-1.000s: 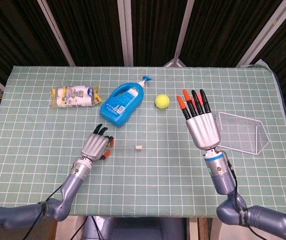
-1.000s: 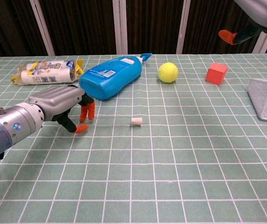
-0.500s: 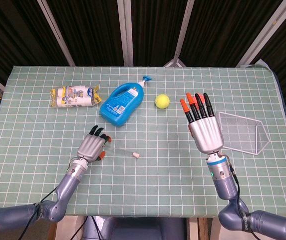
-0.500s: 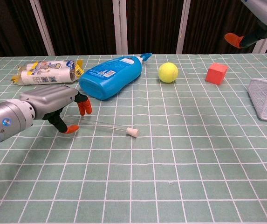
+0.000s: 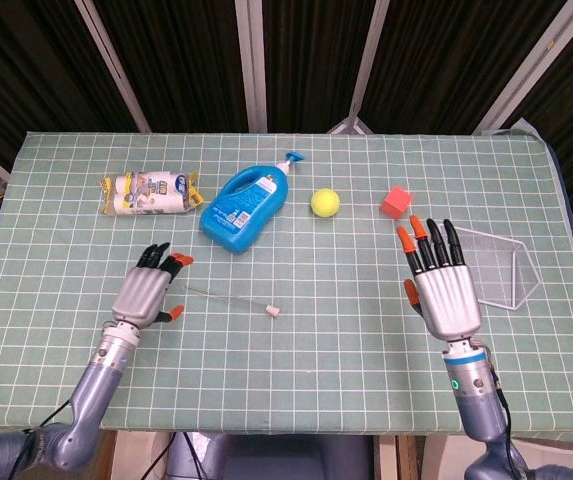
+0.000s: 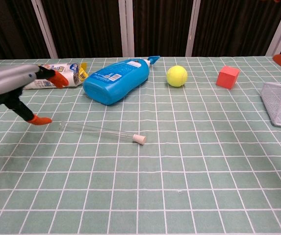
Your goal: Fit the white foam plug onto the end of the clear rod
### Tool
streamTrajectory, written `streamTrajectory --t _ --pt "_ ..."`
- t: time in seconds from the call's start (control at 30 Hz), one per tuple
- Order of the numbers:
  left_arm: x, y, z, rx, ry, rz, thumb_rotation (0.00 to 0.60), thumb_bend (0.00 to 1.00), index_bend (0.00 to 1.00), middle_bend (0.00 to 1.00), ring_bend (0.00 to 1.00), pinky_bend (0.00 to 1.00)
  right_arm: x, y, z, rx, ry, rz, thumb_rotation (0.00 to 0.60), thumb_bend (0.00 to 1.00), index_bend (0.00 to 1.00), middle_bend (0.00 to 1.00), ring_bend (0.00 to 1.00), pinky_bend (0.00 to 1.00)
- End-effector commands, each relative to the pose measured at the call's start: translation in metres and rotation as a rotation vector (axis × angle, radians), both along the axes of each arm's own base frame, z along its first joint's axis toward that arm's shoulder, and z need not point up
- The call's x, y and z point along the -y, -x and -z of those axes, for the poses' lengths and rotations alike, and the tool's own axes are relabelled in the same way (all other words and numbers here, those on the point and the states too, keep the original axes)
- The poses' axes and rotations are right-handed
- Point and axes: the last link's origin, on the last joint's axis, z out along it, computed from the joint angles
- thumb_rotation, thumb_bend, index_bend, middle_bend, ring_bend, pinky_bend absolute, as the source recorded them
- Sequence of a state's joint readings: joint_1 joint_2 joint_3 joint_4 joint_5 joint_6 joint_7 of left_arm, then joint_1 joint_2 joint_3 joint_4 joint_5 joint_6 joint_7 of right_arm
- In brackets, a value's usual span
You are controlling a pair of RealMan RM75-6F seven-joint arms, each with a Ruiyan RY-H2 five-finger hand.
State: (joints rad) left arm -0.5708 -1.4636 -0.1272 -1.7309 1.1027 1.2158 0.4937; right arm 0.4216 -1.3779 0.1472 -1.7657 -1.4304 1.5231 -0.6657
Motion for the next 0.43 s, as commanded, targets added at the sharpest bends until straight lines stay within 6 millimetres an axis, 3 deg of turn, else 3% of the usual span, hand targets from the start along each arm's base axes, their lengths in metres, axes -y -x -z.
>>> streamTrajectory --t 0.03,0.1,0.17,0.37,0.43 --pt "0.030 0.025 -0.033 0.055 -0.068 -0.029 0.600 0.25 0.14 0.11 0.00 0.00 -0.030 0.030 -0.012 0.078 -0.051 0.100 0.600 0.38 0.00 0.03 0.00 0.02" --pt "0.046 0.039 -0.048 0.071 -0.099 -0.032 0.600 0.25 0.11 0.08 0.00 0.00 -0.044 0.045 -0.019 0.125 -0.079 0.151 0.600 0.38 0.00 0.02 0.00 0.02" --pt "0.080 0.069 -0.075 0.053 -0.155 -0.039 0.600 0.25 0.08 0.05 0.00 0.00 -0.071 0.075 -0.029 0.158 -0.116 0.249 0.600 0.38 0.00 0.01 0.00 0.02" --pt "0.114 0.096 -0.100 0.065 -0.189 -0.008 0.600 0.25 0.06 0.03 0.00 0.00 -0.094 0.103 -0.041 0.139 -0.138 0.267 0.600 0.38 0.00 0.00 0.00 0.02" --pt "0.132 0.111 -0.121 0.067 -0.234 -0.036 0.600 0.25 0.06 0.03 0.00 0.00 -0.104 0.109 -0.047 0.130 -0.119 0.246 0.600 0.38 0.00 0.00 0.00 0.01"
